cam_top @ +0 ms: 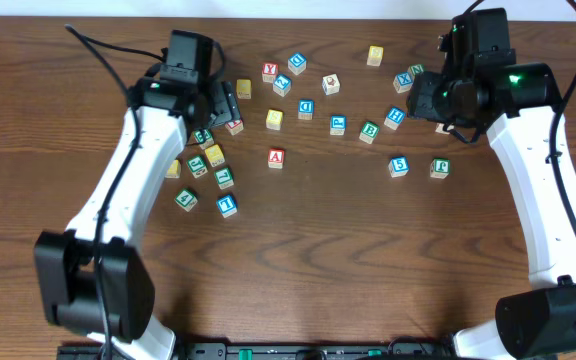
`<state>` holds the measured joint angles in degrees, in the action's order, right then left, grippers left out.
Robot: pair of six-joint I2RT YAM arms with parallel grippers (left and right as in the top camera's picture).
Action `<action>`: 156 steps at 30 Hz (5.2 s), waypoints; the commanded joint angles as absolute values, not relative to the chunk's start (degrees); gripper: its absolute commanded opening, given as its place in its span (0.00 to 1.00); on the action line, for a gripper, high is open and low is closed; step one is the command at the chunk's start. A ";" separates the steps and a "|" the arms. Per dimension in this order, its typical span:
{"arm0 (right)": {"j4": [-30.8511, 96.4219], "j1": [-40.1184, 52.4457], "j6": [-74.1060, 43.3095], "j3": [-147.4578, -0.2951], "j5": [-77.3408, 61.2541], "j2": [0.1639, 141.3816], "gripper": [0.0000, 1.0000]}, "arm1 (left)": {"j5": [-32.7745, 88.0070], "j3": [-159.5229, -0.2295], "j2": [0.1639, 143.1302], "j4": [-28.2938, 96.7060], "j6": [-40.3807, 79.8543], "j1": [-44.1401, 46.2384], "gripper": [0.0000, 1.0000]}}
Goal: Spell out AI2
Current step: 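Retract the right arm and reach the left gripper toward the blocks, then grasp the red-lettered I block with the left gripper, then carry the I block with the left gripper beside the A block, then lower the I block right of the A block and release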
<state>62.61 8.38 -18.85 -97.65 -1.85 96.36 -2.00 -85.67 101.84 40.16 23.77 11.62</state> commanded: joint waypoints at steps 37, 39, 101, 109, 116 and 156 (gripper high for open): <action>66.35 8.34 -18.11 -97.69 -0.12 94.94 0.60 | -9.52 -86.70 120.92 28.56 36.05 15.94 0.66; 66.35 8.34 -18.11 -97.69 0.19 94.94 0.60 | -9.50 -86.70 121.01 27.79 35.70 15.94 0.66; 66.43 8.34 -18.13 -97.69 2.04 94.94 0.62 | -2.92 -86.65 103.90 44.97 28.08 22.74 0.33; 64.60 7.92 -18.15 -97.69 4.60 94.94 0.63 | -1.74 -86.35 104.42 46.19 28.10 31.64 0.32; 63.68 6.61 -18.15 -97.69 4.60 94.94 0.65 | -2.37 -86.30 107.63 45.52 28.12 35.81 0.33; 64.14 5.98 -18.15 -97.69 4.58 94.94 0.66 | -9.28 -85.82 120.25 33.61 25.74 34.68 0.32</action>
